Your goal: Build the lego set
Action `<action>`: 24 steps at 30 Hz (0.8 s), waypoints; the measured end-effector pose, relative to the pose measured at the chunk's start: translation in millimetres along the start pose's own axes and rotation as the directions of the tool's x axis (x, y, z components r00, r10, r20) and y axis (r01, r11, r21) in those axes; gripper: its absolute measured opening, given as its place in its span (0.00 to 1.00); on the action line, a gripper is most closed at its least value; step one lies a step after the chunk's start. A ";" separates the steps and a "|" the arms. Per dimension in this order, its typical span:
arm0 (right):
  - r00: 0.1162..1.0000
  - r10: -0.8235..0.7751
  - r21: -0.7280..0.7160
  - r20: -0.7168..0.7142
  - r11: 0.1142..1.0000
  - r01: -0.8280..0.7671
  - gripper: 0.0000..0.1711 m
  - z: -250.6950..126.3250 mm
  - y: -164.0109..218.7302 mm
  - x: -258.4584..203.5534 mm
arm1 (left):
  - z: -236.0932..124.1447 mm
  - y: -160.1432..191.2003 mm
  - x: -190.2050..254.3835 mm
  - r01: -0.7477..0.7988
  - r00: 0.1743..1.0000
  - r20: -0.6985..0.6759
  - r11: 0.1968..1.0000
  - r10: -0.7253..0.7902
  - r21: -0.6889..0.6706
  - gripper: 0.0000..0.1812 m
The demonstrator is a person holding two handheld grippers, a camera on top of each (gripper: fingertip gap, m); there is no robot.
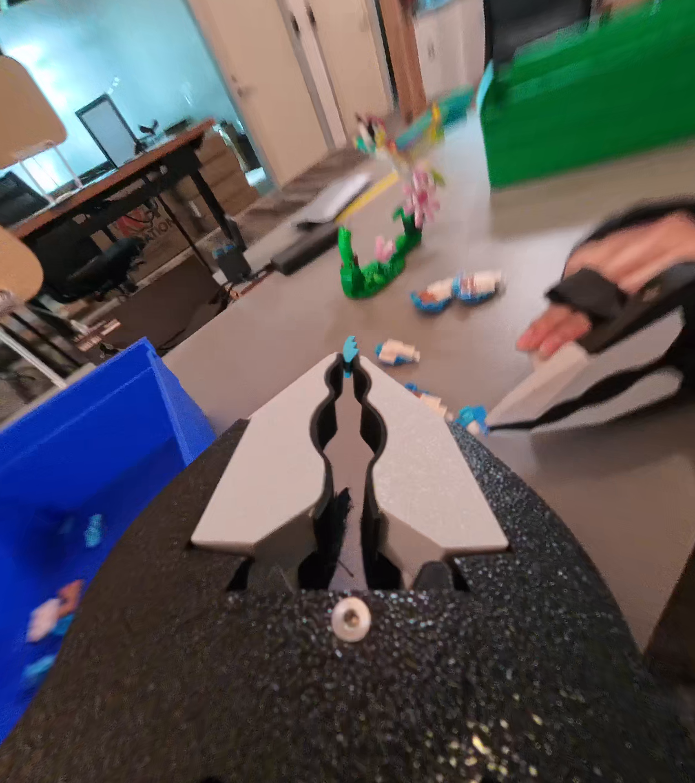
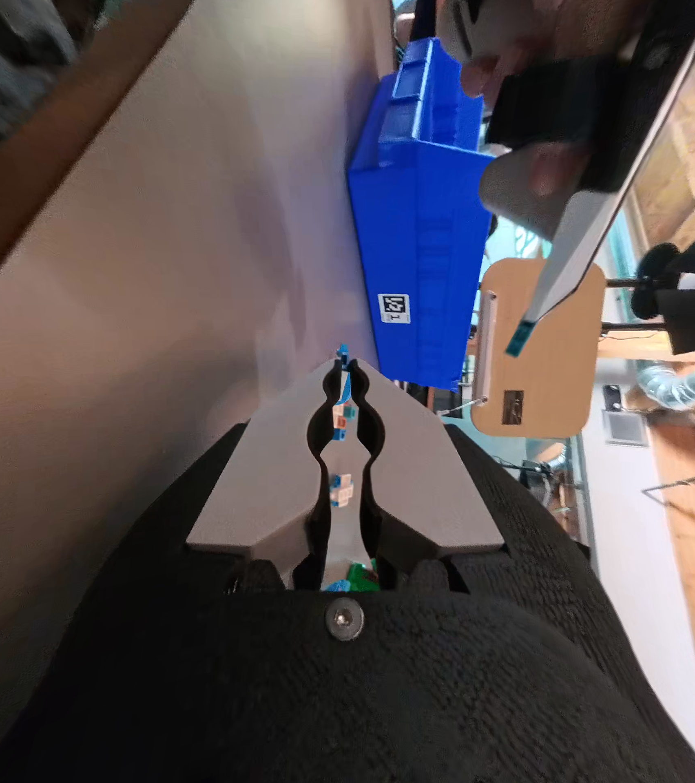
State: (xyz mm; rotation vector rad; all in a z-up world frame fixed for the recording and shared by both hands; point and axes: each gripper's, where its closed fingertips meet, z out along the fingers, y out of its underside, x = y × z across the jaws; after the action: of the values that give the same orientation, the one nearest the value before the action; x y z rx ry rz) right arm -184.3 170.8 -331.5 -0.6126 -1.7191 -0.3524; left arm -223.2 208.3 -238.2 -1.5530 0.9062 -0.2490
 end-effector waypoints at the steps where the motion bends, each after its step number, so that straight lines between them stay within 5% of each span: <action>1: 1.000 0.001 -0.012 -0.024 1.000 -0.001 0.01 -0.1 1.9 4.0 | -5.6 -6.3 -8.4 0.107 0.994 -0.004 0.992 -0.107 0.062 0.00; 6: 0.990 0.000 -0.047 -0.143 0.999 -0.007 0.01 -3.0 9.5 24.4 | -35.6 -10.3 -47.6 0.423 0.904 -0.032 0.878 -0.427 0.225 0.00; 10: 0.972 -0.029 -0.049 -0.235 0.999 0.018 0.01 -8.3 7.6 39.3 | -66.0 31.0 -112.6 0.496 0.746 0.355 0.826 -0.563 0.268 0.00; 12: 0.964 -0.041 -0.052 -0.265 0.998 0.028 0.01 -10.5 7.0 44.1 | -72.7 47.7 -123.6 0.464 0.718 0.491 0.865 -0.493 0.190 0.04; 15: 0.956 -0.065 -0.058 -0.287 0.997 0.050 0.01 -11.6 6.2 47.1 | -60.9 53.4 -116.4 0.446 0.753 0.505 0.891 -0.422 0.080 0.27; 20: 0.947 0.004 -0.023 -0.321 1.000 -0.012 0.01 -17.3 8.5 55.7 | -41.4 28.4 -95.1 0.225 0.855 0.484 0.974 -0.184 -0.029 0.35; 22: 0.945 0.072 0.021 -0.319 0.997 -0.069 0.01 -20.0 8.8 58.5 | -28.9 6.1 -71.7 0.079 0.919 0.389 0.996 -0.062 -0.029 0.36; 24: 0.938 0.193 0.117 -0.288 0.979 -0.166 0.01 -24.1 5.5 61.2 | -11.4 -17.3 -12.6 -0.077 0.993 0.096 0.996 0.074 0.034 0.30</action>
State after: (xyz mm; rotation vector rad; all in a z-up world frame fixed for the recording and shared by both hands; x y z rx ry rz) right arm -170.5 175.1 -267.2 -0.6121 -1.3706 -0.2225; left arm -231.9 207.0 -215.6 -1.4798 0.8791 -0.1366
